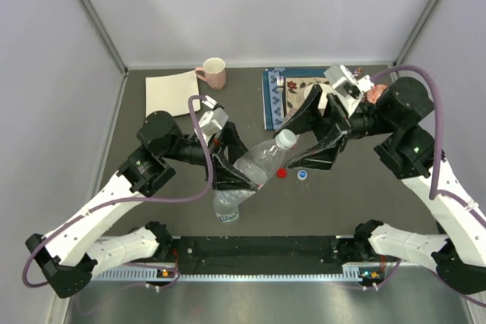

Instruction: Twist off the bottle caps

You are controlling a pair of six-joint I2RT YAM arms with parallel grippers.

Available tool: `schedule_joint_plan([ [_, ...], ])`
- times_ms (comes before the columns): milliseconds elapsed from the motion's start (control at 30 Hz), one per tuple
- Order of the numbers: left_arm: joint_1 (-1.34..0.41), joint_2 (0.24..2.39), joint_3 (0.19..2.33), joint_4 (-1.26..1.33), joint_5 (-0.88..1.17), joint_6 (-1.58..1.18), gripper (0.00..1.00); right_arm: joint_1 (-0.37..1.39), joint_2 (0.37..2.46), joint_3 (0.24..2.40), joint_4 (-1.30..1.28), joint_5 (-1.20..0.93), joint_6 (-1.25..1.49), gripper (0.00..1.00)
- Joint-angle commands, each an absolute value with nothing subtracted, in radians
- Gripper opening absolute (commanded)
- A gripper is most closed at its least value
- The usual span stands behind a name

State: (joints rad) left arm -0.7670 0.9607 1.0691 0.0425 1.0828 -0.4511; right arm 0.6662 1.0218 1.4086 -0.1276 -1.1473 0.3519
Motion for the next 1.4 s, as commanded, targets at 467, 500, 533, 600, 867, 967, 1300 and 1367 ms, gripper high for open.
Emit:
schedule_joint_plan([
  [467,-0.939,0.899,1.144,-0.176,0.132,-0.042,0.47,0.699,1.043,1.604,-0.316,-0.396,0.552,0.90],
  [500,-0.955,0.900,1.141,-0.176,0.079,-0.029,0.47,0.706,1.048,1.611,-0.340,-0.353,0.557,0.89],
  [533,-0.981,0.903,1.141,-0.176,0.031,-0.023,0.47,0.716,1.052,1.614,-0.359,-0.272,0.561,0.89],
  [600,-1.005,0.907,1.137,-0.169,-0.104,-0.008,0.46,0.735,1.071,1.623,-0.406,-0.209,0.572,0.87],
  [867,-1.127,0.940,1.124,-0.130,-0.442,0.101,0.45,0.778,1.149,1.673,-0.488,-0.019,0.637,0.84],
  [967,-1.167,0.960,1.123,-0.114,-0.529,0.135,0.45,0.793,1.173,1.695,-0.489,0.024,0.643,0.84],
  [1300,-1.201,0.982,1.109,-0.083,-0.607,0.163,0.44,0.816,1.255,1.746,-0.488,0.046,0.640,0.78],
  [1367,-1.201,0.982,1.111,-0.083,-0.607,0.164,0.44,0.816,1.262,1.740,-0.488,0.040,0.641,0.75],
])
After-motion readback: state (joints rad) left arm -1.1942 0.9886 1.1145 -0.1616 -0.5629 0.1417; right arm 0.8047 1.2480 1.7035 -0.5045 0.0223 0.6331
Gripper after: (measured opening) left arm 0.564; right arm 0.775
